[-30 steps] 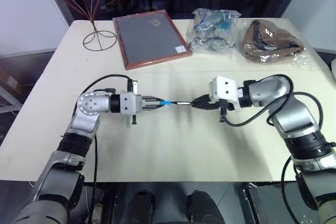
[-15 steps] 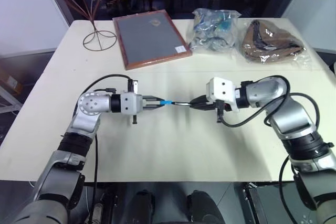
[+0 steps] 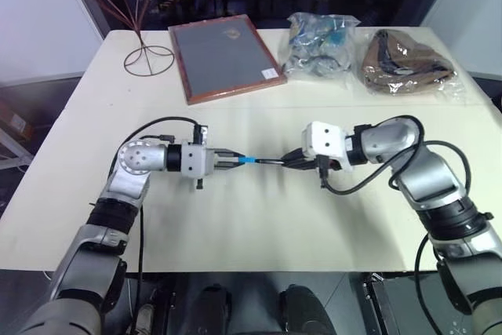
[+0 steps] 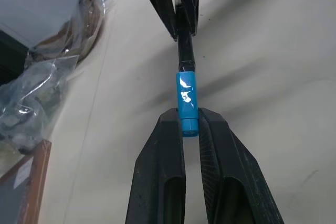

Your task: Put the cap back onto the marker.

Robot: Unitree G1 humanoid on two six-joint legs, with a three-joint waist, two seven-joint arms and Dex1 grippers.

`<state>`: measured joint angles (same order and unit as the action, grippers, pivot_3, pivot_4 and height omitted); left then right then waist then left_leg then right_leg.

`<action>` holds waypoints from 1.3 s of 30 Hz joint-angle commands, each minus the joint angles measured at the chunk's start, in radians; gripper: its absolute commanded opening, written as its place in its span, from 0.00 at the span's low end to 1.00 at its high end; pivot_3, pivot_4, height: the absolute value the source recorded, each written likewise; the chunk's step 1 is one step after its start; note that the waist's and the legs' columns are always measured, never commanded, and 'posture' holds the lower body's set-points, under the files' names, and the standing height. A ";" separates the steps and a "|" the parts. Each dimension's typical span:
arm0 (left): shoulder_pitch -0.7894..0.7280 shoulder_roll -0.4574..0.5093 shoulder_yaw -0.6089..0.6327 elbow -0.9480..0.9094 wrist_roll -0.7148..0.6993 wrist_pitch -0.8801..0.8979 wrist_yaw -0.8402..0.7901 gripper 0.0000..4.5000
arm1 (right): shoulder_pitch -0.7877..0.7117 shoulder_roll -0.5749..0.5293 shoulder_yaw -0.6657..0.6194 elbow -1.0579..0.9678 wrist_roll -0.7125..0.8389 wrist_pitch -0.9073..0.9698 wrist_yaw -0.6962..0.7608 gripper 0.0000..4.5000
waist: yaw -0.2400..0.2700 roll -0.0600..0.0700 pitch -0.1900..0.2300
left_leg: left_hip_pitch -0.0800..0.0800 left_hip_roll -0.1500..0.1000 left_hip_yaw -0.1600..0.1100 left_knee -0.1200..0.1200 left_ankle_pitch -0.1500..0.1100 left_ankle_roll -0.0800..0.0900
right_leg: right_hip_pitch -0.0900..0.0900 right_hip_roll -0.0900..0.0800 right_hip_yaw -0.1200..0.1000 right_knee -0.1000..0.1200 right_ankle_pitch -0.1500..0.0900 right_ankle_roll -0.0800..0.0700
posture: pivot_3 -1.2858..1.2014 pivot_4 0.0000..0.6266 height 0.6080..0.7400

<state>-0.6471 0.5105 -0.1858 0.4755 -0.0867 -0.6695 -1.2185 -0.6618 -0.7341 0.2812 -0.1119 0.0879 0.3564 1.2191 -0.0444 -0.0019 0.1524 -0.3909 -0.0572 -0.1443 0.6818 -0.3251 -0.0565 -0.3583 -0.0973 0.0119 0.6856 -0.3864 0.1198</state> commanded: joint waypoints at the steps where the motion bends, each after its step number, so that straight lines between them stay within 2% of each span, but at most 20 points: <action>1: -0.041 -0.013 -0.005 0.003 0.009 -0.049 0.030 0.00 | -0.030 0.031 0.024 -0.060 0.030 -0.012 0.032 0.01 | 0.000 0.000 0.000 | 0.000 0.000 0.000 0.000 0.000 0.000 | 0.000 0.000 0.000 0.000 0.000 0.000 | 0.52 0.24 1.00; 21: -0.066 -0.042 -0.004 0.057 0.007 -0.126 0.064 0.00 | -0.038 0.095 0.042 -0.110 0.035 0.069 0.014 0.01 | 0.000 0.000 0.000 | 0.000 0.000 0.000 0.000 0.000 0.000 | 0.000 0.000 0.000 0.000 0.000 0.000 | 0.52 0.24 1.00; 32: -0.073 -0.032 -0.028 0.078 0.009 -0.193 0.021 0.00 | -0.028 0.066 0.071 -0.105 -0.016 0.045 0.049 0.01 | 0.000 0.000 0.000 | 0.000 0.000 -0.001 0.000 0.000 0.000 | -0.001 0.000 0.000 0.000 0.000 0.000 | 0.52 0.24 1.00; 39: -0.061 -0.043 -0.032 0.062 -0.030 -0.120 -0.011 0.00 | -0.037 0.071 0.090 -0.110 -0.058 0.005 0.046 0.01 | 0.000 0.000 0.000 | 0.000 0.000 -0.001 0.000 0.000 0.000 | -0.001 0.000 0.000 0.000 0.000 0.000 | 0.52 0.24 1.00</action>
<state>-0.6819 0.5013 -0.2064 0.5883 -0.0623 -0.8017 -1.2406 -0.6780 -0.6978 0.3296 -0.1360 -0.0001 0.4074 1.2404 -0.0448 -0.0019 0.1524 -0.3909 -0.0573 -0.1448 0.6815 -0.3251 -0.0565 -0.3591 -0.0974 0.0120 0.6858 -0.3864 0.1198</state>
